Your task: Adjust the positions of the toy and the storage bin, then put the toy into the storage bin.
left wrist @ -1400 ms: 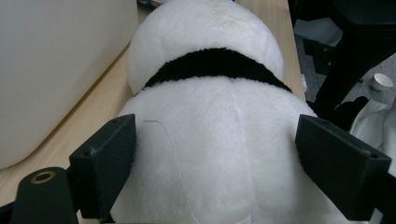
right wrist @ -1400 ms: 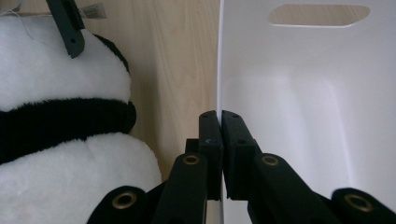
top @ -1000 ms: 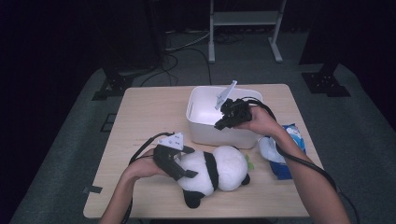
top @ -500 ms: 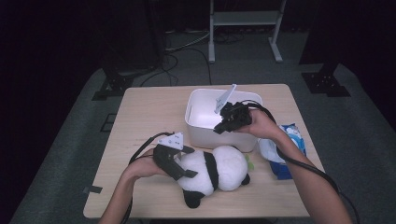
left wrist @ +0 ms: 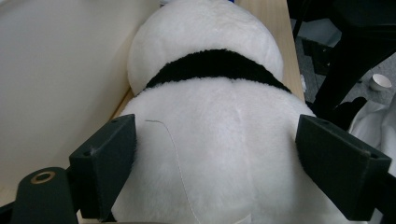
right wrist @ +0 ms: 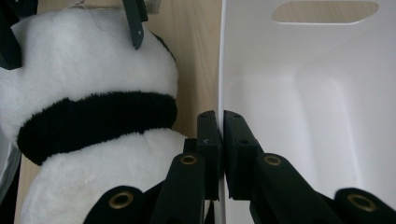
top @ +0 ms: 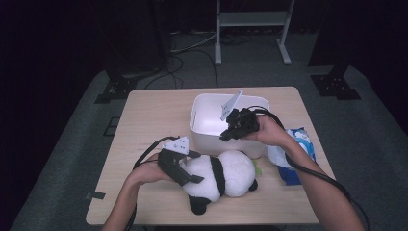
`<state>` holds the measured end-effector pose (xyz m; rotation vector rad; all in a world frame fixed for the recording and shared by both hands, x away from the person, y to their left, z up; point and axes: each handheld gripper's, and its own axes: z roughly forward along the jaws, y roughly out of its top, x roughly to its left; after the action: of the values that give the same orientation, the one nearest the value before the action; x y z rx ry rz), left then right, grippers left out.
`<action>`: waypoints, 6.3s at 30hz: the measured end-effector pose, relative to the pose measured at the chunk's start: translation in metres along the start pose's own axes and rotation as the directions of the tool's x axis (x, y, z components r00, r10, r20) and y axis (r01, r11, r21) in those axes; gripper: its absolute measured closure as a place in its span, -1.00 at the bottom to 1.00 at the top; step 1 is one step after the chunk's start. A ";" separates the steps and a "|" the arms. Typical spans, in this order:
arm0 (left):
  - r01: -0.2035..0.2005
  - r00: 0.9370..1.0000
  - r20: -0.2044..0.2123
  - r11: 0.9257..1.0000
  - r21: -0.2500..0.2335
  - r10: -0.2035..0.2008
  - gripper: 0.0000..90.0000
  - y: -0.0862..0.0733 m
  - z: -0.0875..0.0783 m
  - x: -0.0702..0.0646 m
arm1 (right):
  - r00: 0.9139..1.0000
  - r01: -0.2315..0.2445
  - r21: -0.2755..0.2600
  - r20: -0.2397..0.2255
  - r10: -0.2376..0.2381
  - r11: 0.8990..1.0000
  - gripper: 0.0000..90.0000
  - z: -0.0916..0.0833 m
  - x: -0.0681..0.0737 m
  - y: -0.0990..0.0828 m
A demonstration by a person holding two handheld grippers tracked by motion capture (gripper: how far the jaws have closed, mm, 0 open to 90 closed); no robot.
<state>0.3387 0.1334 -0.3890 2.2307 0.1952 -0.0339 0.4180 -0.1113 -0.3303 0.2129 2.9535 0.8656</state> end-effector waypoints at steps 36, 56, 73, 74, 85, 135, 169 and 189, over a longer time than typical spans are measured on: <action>0.044 0.999 -0.027 0.999 -0.022 -0.045 -0.78 -0.007 -0.025 0.006 | 0.998 -0.005 -0.113 -0.062 -0.002 0.994 0.20 -0.022 0.031 -0.001; 0.053 0.998 -0.045 0.998 -0.016 -0.054 -0.78 -0.010 -0.031 0.007 | 0.982 0.067 0.042 -0.180 -0.059 0.997 -0.34 0.025 0.057 -0.004; 0.059 0.997 -0.049 0.998 -0.016 -0.060 -0.78 -0.012 -0.034 0.008 | 0.979 0.128 0.143 -0.180 -0.101 0.981 -0.79 0.056 0.067 -0.003; 0.058 0.997 -0.049 0.998 -0.015 -0.059 -0.78 -0.013 -0.034 0.008 | 0.978 0.127 0.149 -0.181 -0.099 0.981 -0.82 0.059 0.067 -0.003; 0.061 0.997 -0.051 0.998 -0.010 -0.062 -0.78 -0.014 -0.034 0.009 | 0.978 0.128 0.201 -0.190 -0.089 0.971 -0.99 0.081 0.071 -0.001; 0.119 0.985 -0.124 0.993 -0.027 -0.121 -0.81 -0.037 -0.060 0.021 | 0.996 0.035 0.137 -0.089 -0.023 0.990 -0.32 0.023 0.094 -0.031; 0.168 0.972 -0.158 0.985 -0.036 -0.172 -0.81 -0.055 -0.069 0.030 | 0.999 0.051 0.098 -0.015 -0.049 0.994 -0.33 -0.065 0.086 0.011; 0.177 0.971 -0.160 0.984 -0.013 -0.177 -0.81 -0.061 -0.068 0.032 | 0.996 0.067 0.114 0.043 -0.073 0.991 -0.33 -0.108 0.071 0.044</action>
<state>0.3581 0.2283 -0.3975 2.2119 0.4822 0.0498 0.3426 -0.1222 -0.2166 0.1319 2.9483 0.6778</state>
